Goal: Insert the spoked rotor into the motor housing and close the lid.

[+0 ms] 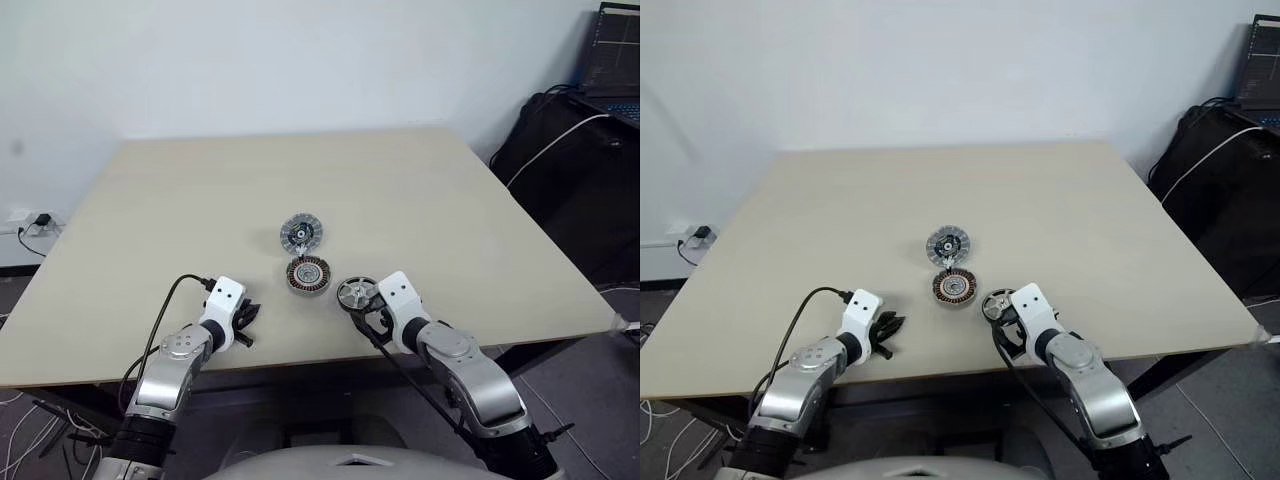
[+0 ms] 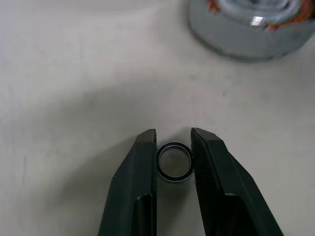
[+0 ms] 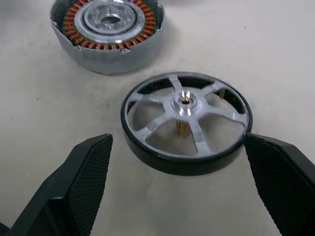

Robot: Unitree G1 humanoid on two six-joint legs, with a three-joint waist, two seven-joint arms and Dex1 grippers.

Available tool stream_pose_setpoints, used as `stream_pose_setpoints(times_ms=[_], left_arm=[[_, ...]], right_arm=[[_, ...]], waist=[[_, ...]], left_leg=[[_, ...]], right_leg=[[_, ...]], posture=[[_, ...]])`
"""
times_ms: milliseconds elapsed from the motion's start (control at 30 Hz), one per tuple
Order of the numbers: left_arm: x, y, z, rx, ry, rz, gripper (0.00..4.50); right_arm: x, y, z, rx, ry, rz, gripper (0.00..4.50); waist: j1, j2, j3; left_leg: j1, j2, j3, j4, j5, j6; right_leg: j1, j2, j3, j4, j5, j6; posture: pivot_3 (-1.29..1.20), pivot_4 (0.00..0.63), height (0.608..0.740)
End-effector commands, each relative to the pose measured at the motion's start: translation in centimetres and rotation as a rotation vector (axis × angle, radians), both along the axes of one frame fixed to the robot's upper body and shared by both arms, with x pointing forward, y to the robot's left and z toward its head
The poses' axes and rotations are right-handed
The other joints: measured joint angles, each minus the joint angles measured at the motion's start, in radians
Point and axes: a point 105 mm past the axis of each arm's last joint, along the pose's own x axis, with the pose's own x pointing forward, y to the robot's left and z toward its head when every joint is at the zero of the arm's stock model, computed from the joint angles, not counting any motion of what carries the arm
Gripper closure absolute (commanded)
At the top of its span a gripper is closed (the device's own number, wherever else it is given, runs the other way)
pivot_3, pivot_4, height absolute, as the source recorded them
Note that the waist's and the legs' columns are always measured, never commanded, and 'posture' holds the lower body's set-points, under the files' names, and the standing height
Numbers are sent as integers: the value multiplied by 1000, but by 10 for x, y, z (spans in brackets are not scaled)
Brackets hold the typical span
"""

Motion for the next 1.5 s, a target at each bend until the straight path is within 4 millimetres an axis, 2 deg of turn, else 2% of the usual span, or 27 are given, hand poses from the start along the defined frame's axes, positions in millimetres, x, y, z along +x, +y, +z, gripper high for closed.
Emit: stream_pose_setpoints(times_ms=[33, 167, 500, 767, 1033, 1233, 1300, 1400, 1500], left_arm=[[21, -23, 40, -59, -140, -50, 3827], [35, -43, 52, -88, -184, -85, 3827], [64, -85, 52, -76, -221, -183, 3827], [80, -97, 37, -29, -218, -176, 3827], [77, -102, 18, -28, -152, -191, 3827], [76, -100, 15, -33, -140, -183, 1783], [78, -99, 23, -59, -173, -168, 1162], [78, -97, 33, -101, -212, -159, 1162], [74, -92, 38, -108, -227, -152, 1888]], right_arm=[[8, 6, 11, 15, -46, 17, 0], [10, 9, 11, 18, -49, 24, 0], [12, 13, 16, 31, -73, 9, 0], [11, 14, 18, 39, -83, 1, 0], [9, 17, 19, 50, -84, 6, 0], [9, 18, 20, 50, -83, 13, 0], [8, 20, 21, 67, -81, 17, 0], [8, 22, 22, 83, -81, 21, 0], [9, 23, 22, 82, -80, 23, 0]], waist=[[3, 0, 0], [3, 0, 0], [2, -1, 0], [3, -1, 0], [2, -1, 0], [2, -1, 0], [2, -1, 0], [2, -1, 0], [2, -1, 0]], left_leg=[[0, 0, 0, 0, 0, 0], [0, 0, 0, 1, 0, 0], [0, -1, 0, 1, 0, 0], [0, -1, 0, 1, 0, 0], [0, -1, 0, 1, 0, 0], [0, -1, -1, 1, 0, 0], [0, -1, -1, 1, 0, 0], [0, -1, -1, 1, 0, 0], [0, -1, -1, 1, 0, 0]], right_leg=[[0, 0, 0, 0, 0, 0], [4, 0, 0, 0, 0, 0], [5, 1, 0, 0, 0, 0], [5, 1, 0, 0, 0, 0], [5, 1, 0, -1, 0, 0], [5, 1, 0, -1, 0, 1], [5, 1, 0, -1, 0, 1], [5, 1, 0, -1, 1, 1], [5, 0, 0, -1, 1, 1]], posture=[[0, 0, 740], [0, 0, 740], [0, 0, 740], [0, 0, 740], [0, 0, 740], [0, 0, 740], [0, 0, 740], [0, 0, 740], [0, 0, 740]])
